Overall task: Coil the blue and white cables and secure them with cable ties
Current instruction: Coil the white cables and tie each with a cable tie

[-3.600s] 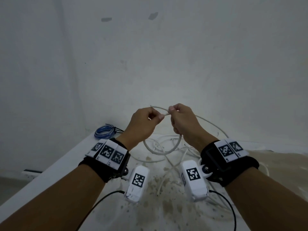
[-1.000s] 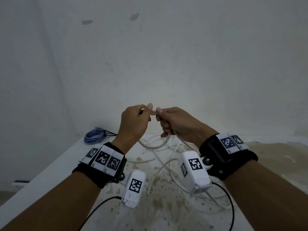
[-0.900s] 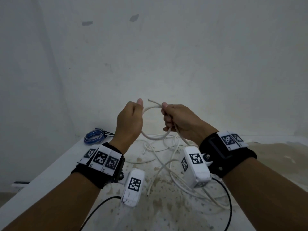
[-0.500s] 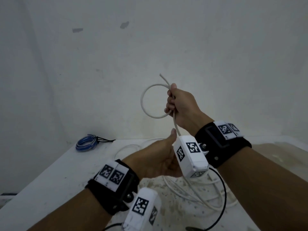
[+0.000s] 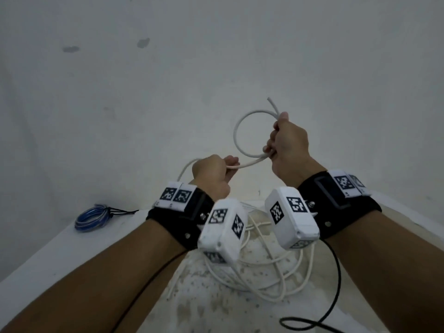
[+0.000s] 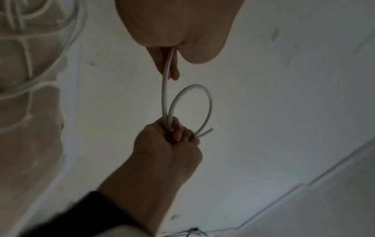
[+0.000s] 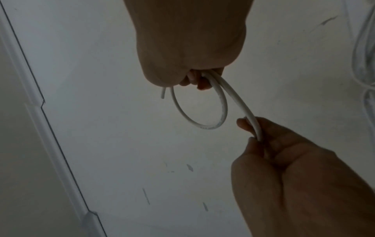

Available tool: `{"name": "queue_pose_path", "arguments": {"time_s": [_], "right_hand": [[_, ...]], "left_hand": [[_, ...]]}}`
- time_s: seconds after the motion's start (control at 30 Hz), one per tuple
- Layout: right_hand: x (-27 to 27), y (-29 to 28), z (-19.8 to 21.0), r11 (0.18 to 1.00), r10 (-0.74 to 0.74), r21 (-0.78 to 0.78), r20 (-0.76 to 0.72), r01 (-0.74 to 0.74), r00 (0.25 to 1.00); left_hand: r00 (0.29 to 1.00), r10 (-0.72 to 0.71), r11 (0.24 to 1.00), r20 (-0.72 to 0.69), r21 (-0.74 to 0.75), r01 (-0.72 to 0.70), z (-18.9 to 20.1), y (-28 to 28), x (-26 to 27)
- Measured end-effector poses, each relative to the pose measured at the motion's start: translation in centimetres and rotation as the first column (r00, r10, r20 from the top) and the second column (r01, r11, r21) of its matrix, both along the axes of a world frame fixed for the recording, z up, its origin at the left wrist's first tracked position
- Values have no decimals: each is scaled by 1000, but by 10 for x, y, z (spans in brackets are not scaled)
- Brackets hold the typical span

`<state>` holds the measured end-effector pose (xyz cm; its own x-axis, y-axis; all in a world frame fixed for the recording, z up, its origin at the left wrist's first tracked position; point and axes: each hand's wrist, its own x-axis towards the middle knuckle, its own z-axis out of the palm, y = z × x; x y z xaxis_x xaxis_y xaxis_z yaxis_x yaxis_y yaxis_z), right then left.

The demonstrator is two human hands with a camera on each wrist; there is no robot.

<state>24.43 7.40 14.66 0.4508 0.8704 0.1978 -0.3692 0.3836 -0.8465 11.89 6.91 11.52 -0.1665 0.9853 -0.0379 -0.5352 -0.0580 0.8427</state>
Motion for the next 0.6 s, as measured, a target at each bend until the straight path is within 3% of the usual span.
{"name": "queue_pose_path", "arguments": {"time_s": [0.1, 0.23, 0.37, 0.4, 0.5, 0.6], "right_hand": [[3, 6, -13, 999, -14, -40, -33, 12, 999], [-13, 13, -32, 995, 38, -93, -69, -44, 997], [-43, 7, -45, 975, 202, -79, -95, -210, 975], [-51, 5, -48, 965, 242, -77, -97, -250, 965], [-69, 2, -55, 941, 319, -79, -102, -328, 942], [-83, 2, -59, 926, 356, -106, -84, -363, 931]], "left_hand": [[987, 54, 993, -153, 115, -37, -5, -1, 6], [899, 138, 977, -416, 208, -54, -6, -2, -9], [655, 371, 916, -659, 374, -142, -8, 5, -39], [632, 390, 907, -669, 396, -141, -7, 6, -46], [677, 356, 909, -644, 406, -93, -5, 6, -64], [671, 332, 906, -663, 423, -31, -5, 7, -83]]}}
